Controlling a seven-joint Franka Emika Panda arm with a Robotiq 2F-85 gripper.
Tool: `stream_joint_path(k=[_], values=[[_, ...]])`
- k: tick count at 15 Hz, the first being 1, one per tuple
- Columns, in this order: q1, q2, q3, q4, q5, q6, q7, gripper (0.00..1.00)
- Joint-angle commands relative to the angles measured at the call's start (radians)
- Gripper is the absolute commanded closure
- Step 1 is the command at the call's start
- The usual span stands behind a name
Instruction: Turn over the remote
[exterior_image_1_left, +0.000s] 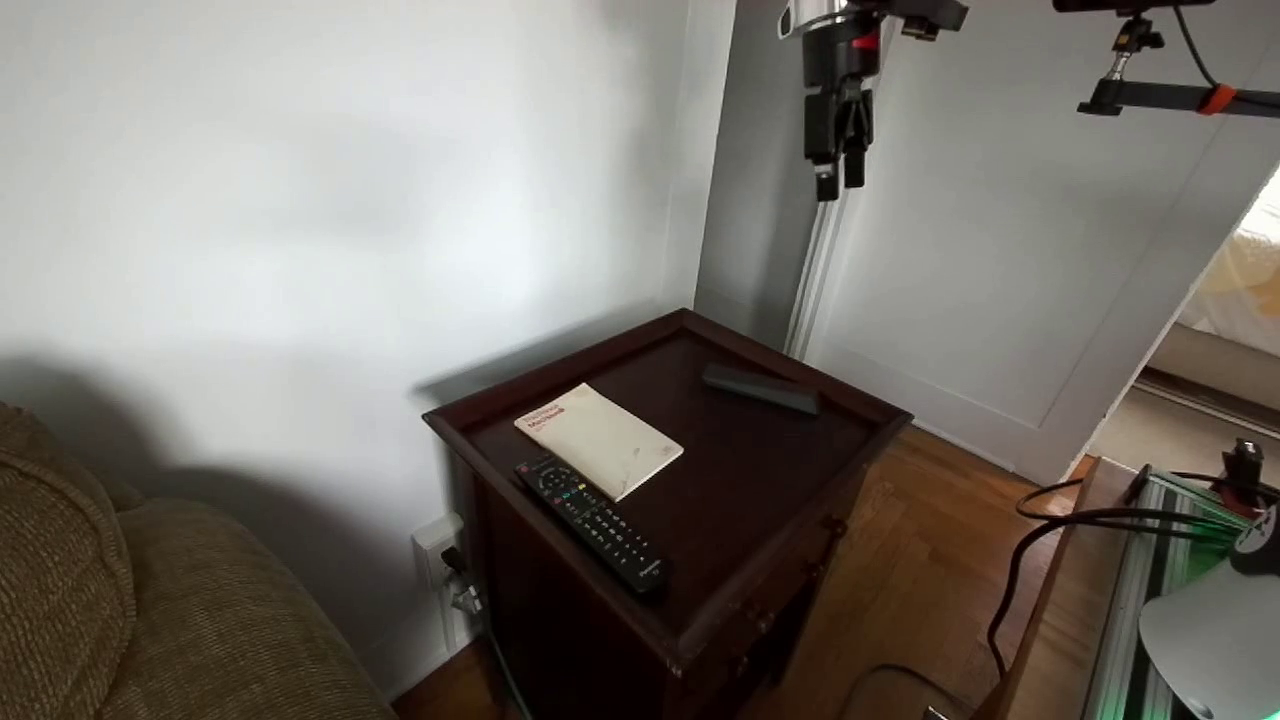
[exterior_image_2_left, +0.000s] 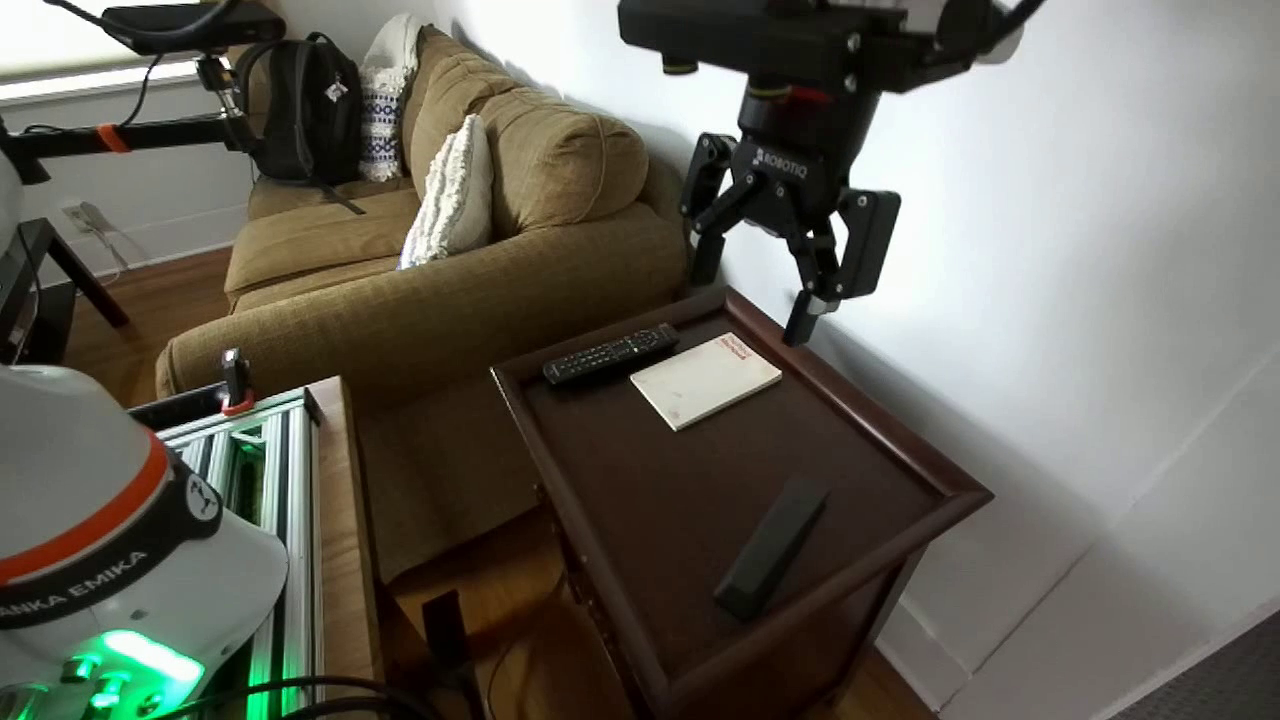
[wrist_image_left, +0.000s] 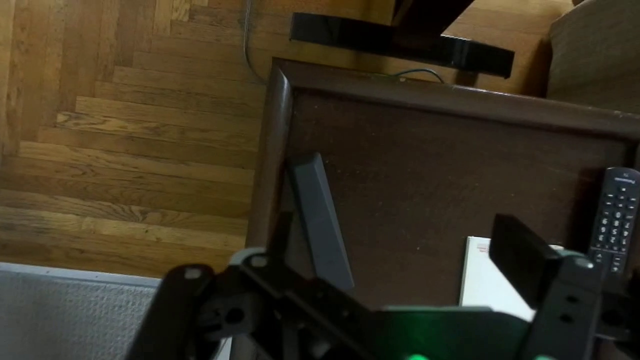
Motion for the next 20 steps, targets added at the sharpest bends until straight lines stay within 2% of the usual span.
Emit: stream_joint_path(k=[1,3,4,9,13,20], values=[[-0.003,0.152,0.025,0.073,-0.021,0.076,0.054,0.00],[-0.002,0.183,0.041,0.087,-0.009,0.086,0.036,0.00],[-0.012,0.136,0.039,0.050,-0.010,0.079,0.031,0.00],[-0.010,0.178,0.050,0.082,-0.010,0.085,0.032,0.00],[-0.033,0.304,0.056,0.135,0.015,0.125,-0.058,0.00],[-0.047,0.539,0.108,0.250,0.005,0.229,-0.156,0.00]])
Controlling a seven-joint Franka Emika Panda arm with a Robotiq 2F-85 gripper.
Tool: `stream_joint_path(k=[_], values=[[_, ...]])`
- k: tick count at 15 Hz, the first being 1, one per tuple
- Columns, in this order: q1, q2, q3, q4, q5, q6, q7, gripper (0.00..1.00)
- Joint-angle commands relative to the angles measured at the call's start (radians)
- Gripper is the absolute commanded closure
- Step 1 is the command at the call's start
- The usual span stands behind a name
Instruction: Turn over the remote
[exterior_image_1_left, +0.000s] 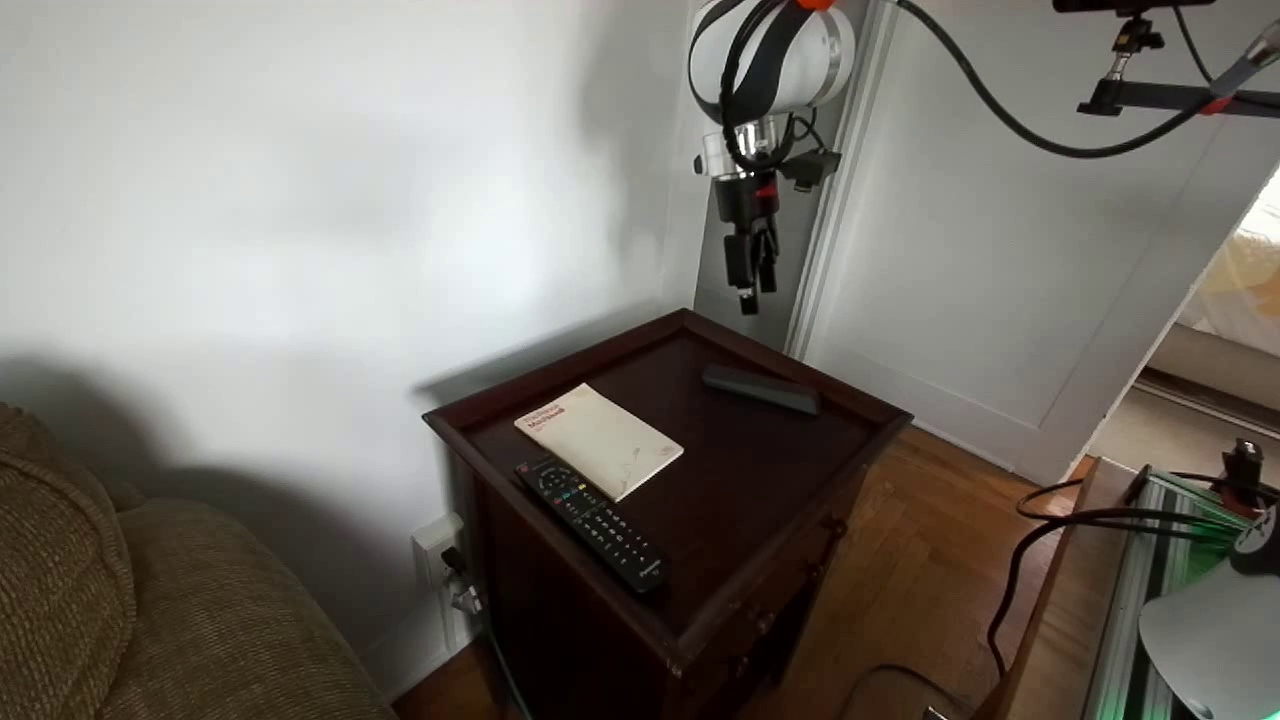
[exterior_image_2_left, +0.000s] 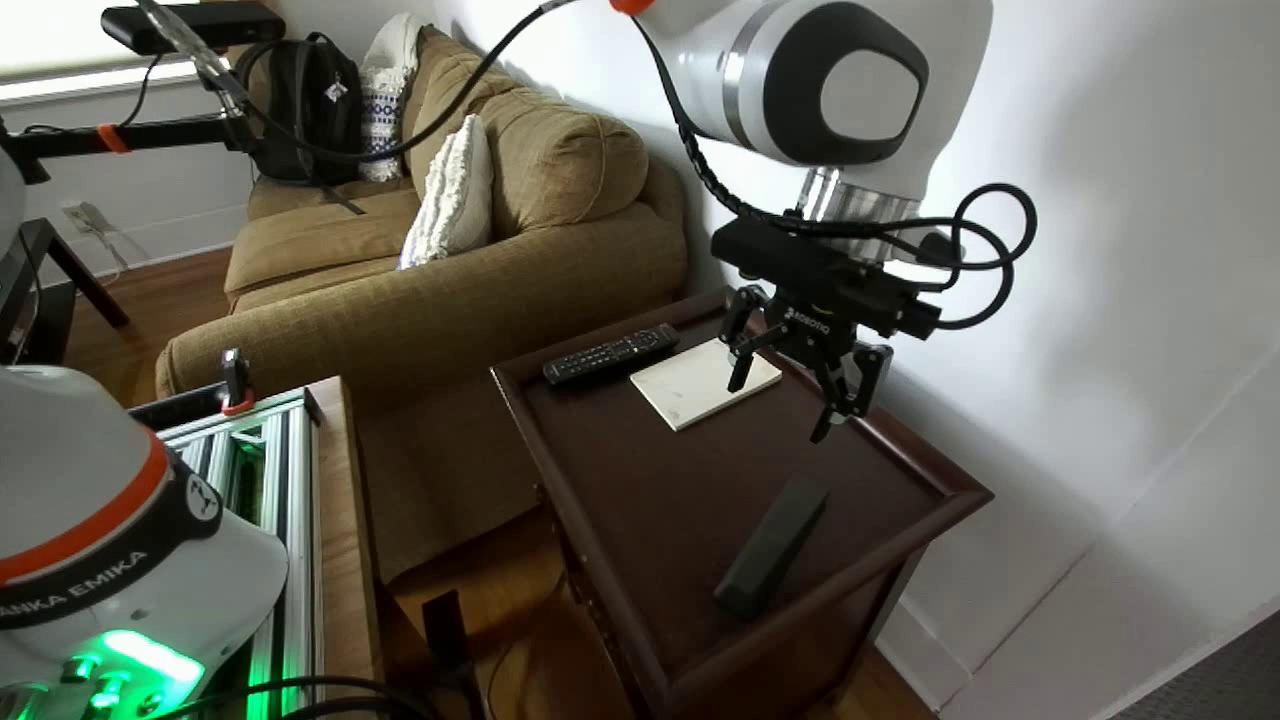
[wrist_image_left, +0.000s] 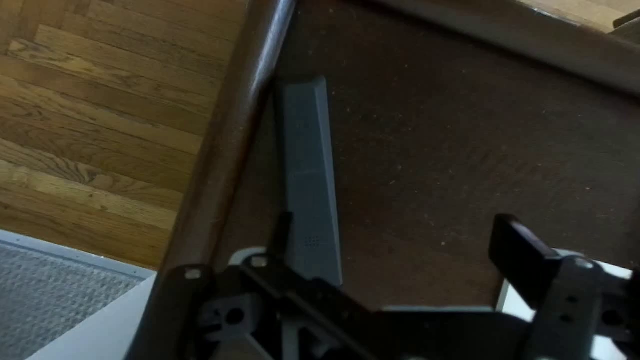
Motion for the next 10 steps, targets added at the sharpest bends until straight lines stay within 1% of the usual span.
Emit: stream_joint_path(k=[1,2,5,10], values=[[-0.034,0.160,0.040,0.128,0.001,0.001,-0.075,0.00],[-0.038,0.200,0.043,0.163,-0.005,-0.012,-0.091,0.00],[-0.042,0.300,0.046,0.271,-0.021,-0.104,-0.113,0.00],[-0.034,0.431,0.037,0.418,-0.049,-0.204,-0.084,0.00]])
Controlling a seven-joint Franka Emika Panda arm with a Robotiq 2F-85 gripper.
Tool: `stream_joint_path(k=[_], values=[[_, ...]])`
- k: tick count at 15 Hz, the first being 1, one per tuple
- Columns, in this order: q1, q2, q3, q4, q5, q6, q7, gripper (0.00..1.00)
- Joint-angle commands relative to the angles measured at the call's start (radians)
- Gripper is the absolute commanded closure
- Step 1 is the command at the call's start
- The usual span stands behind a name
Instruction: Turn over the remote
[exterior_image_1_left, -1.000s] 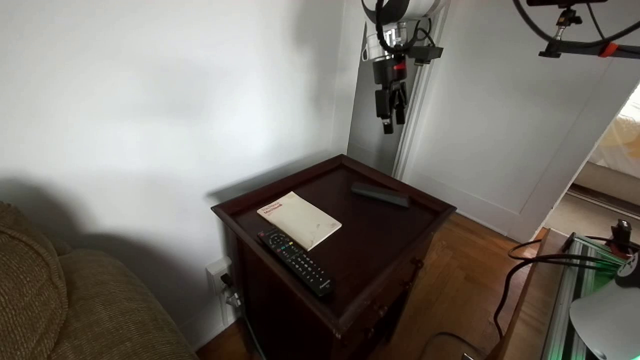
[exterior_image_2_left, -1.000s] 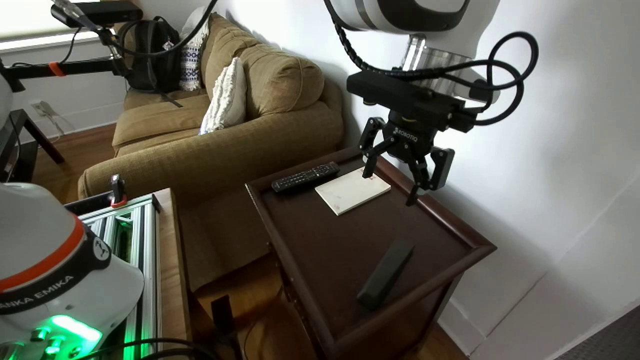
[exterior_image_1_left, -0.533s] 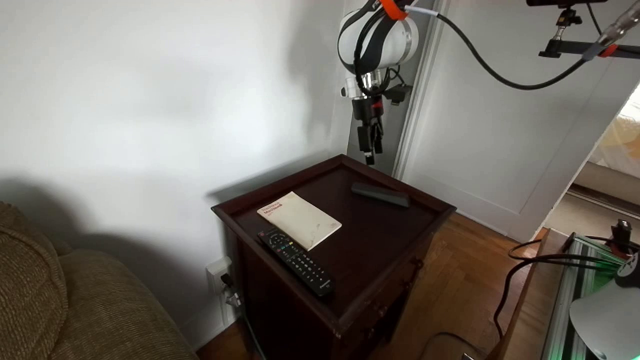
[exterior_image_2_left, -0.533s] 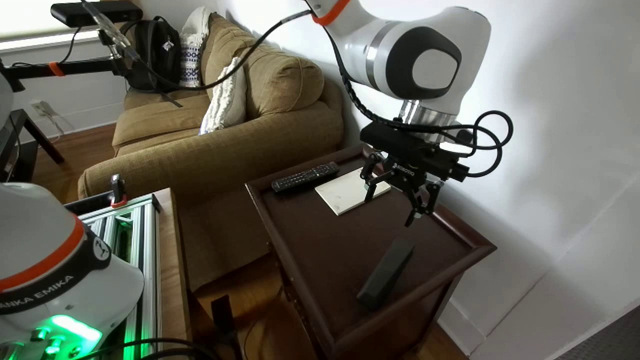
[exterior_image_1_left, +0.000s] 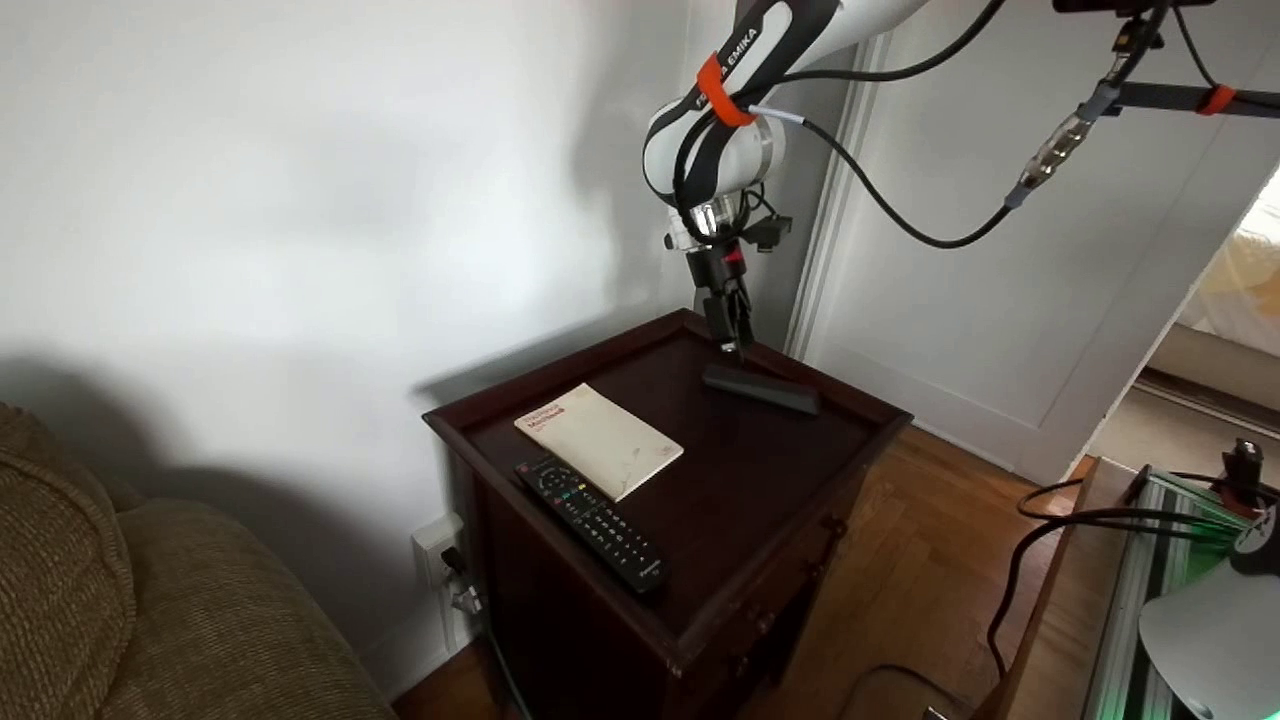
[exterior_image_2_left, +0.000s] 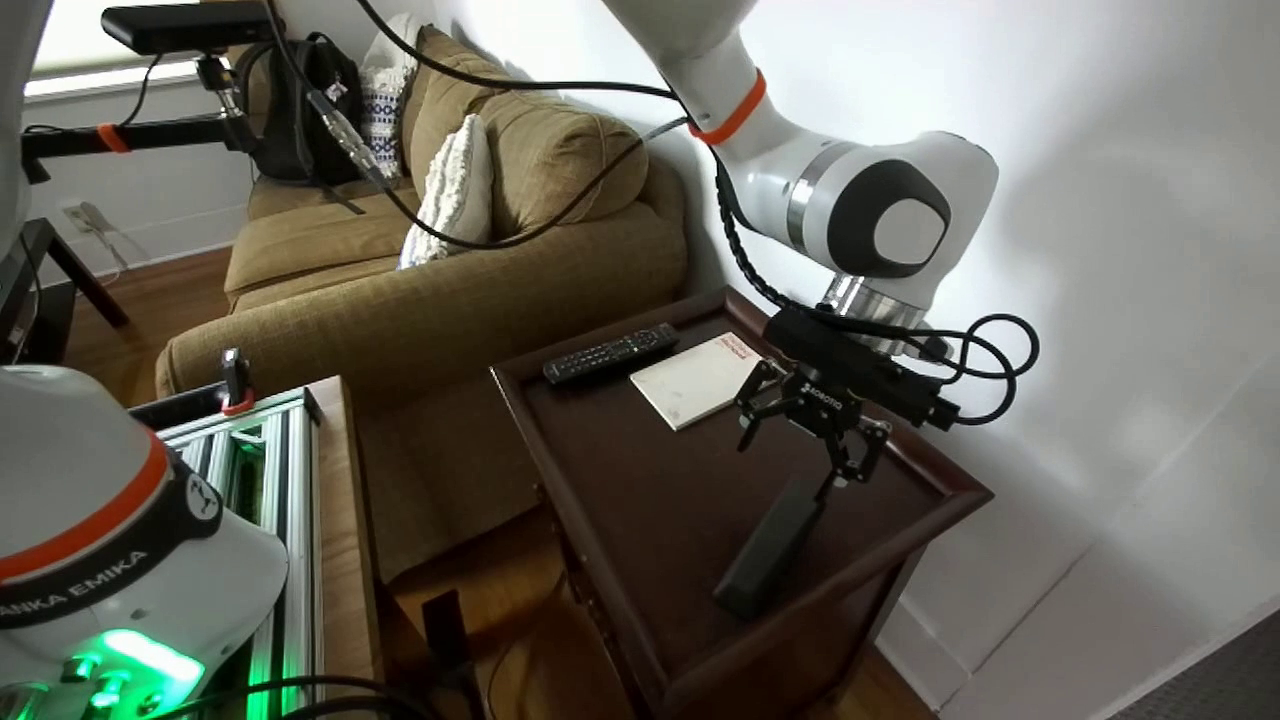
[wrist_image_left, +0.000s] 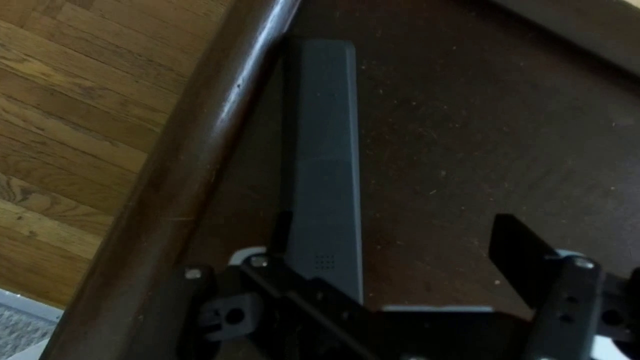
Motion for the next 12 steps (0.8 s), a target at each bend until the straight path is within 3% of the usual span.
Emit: stream_joint_path(k=[1,12], values=[[-0.010,0.116,0.011,0.144,-0.034,-0.083,0.005,0.00],[0.009,0.258,0.003,0.300,-0.068,-0.095,0.081,0.02]])
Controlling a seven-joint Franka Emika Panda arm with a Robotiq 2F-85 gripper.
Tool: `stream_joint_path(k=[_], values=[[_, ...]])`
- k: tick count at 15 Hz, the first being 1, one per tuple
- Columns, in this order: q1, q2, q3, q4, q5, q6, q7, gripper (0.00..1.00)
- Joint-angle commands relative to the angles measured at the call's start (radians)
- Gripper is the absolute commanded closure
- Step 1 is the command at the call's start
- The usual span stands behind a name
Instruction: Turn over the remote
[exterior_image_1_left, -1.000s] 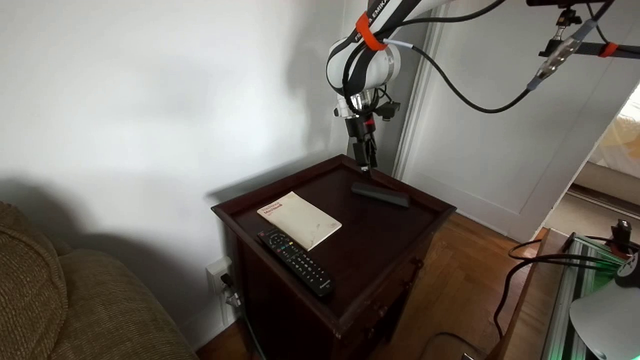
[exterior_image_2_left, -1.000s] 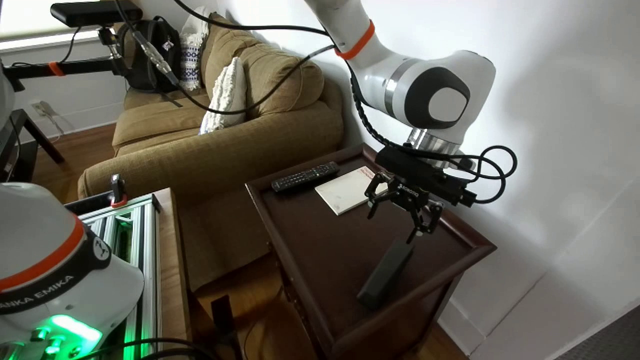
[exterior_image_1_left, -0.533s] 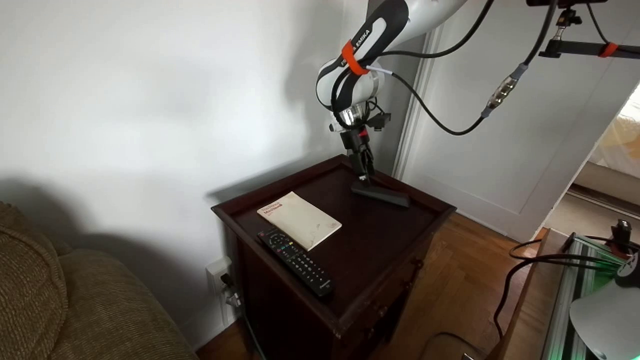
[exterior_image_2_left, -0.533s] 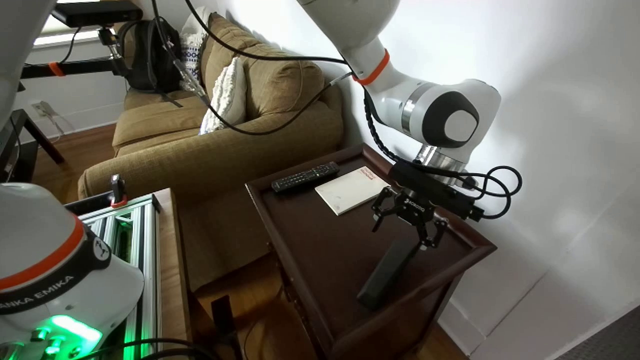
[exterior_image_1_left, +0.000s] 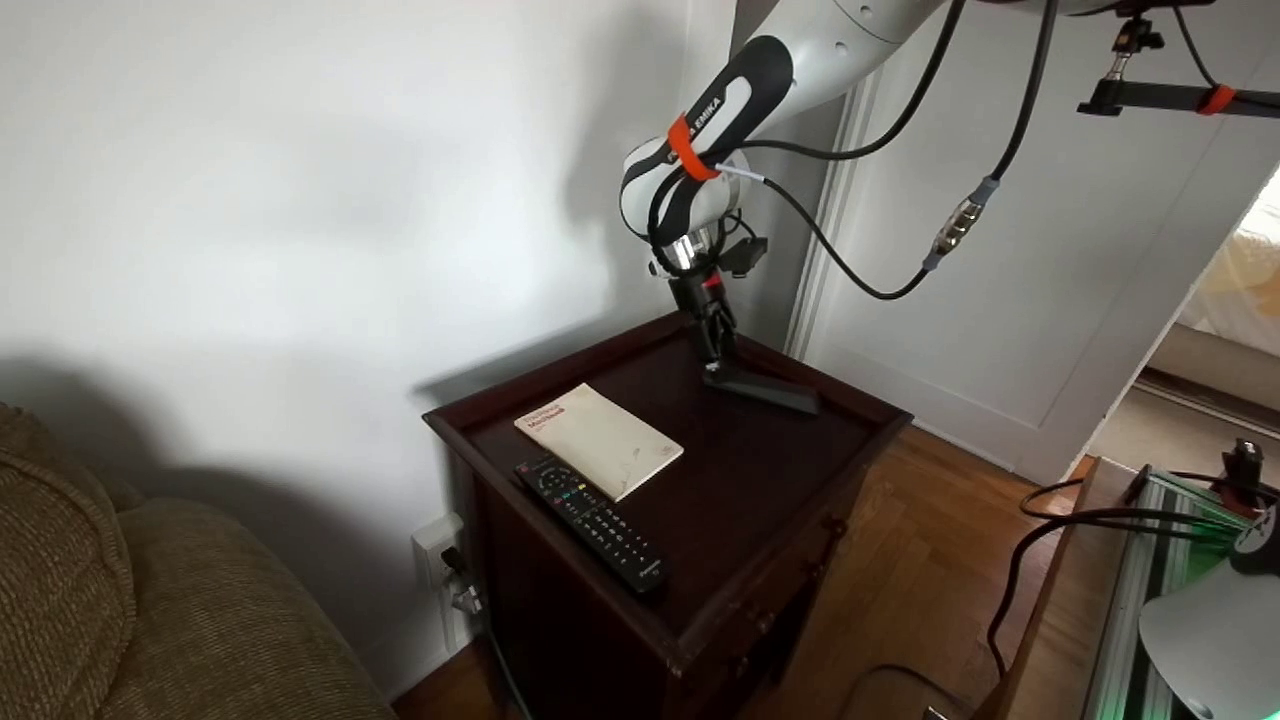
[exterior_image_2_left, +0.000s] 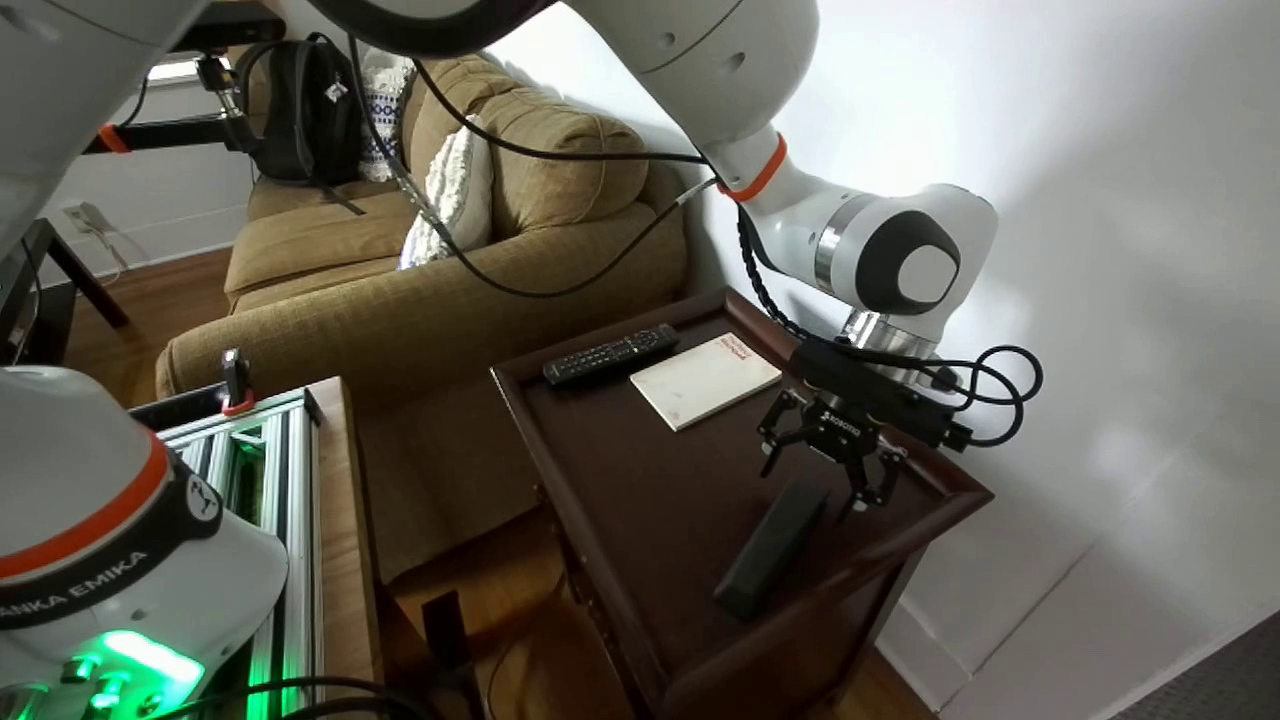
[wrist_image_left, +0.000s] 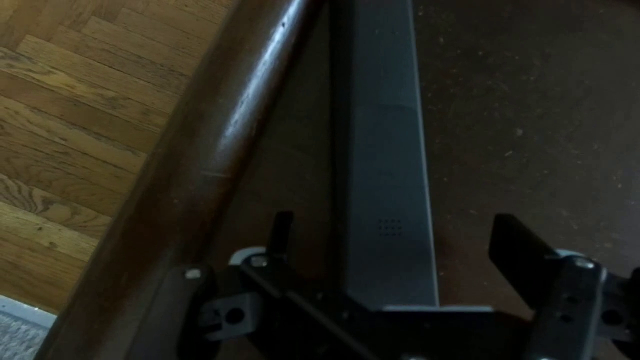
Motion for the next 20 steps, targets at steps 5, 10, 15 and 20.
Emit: stream_joint_path(k=[5,10,15,20], values=[[-0.001,0.074,0.000,0.096,-0.016,-0.033,0.041,0.47],[0.001,0.084,0.000,0.116,-0.017,-0.046,0.042,0.74],[-0.017,0.032,0.027,0.077,0.004,-0.029,0.009,0.74],[-0.008,-0.088,0.053,-0.042,-0.003,0.091,0.007,0.74]])
